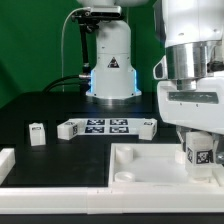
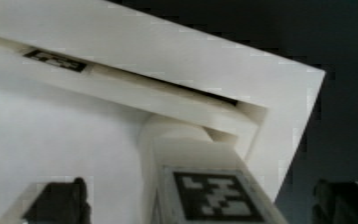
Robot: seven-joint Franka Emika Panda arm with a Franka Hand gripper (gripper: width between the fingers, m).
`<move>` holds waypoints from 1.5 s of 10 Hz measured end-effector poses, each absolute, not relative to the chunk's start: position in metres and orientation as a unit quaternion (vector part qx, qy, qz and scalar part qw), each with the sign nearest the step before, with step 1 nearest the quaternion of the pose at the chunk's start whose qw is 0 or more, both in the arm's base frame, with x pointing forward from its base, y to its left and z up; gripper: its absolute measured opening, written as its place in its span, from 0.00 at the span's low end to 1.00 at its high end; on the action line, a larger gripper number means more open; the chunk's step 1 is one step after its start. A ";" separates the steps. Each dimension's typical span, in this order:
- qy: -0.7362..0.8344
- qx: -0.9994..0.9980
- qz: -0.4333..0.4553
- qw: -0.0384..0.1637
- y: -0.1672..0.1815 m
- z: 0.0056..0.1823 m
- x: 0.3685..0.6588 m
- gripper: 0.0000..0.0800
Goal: Assemble one leg
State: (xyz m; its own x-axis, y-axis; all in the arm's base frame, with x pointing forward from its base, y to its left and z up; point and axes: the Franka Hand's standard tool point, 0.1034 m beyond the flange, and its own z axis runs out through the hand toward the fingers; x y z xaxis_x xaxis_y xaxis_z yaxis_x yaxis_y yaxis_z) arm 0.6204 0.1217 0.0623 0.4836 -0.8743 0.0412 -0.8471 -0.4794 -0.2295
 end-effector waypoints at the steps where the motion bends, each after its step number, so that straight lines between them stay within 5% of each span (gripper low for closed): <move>1: 0.432 -0.894 -0.085 0.083 0.121 0.063 0.621 0.81; 8: 0.081 -0.990 -0.111 0.037 0.112 0.067 0.626 0.81; 11: 0.073 -0.990 -0.111 0.035 0.112 0.066 0.626 0.81; 14: 0.073 -0.991 -0.111 0.035 0.112 0.066 0.625 0.36; 15: 0.073 -0.991 -0.111 0.035 0.112 0.066 0.625 0.36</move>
Offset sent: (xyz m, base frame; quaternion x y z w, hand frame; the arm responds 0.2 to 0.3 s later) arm 0.0023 0.0002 0.0054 0.0028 -0.0163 -0.1982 0.9800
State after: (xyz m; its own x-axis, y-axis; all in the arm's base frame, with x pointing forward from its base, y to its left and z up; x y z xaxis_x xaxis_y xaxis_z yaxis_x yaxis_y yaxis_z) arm 0.6255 0.1116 0.0661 0.9647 -0.1528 0.2145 -0.1374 -0.9868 -0.0851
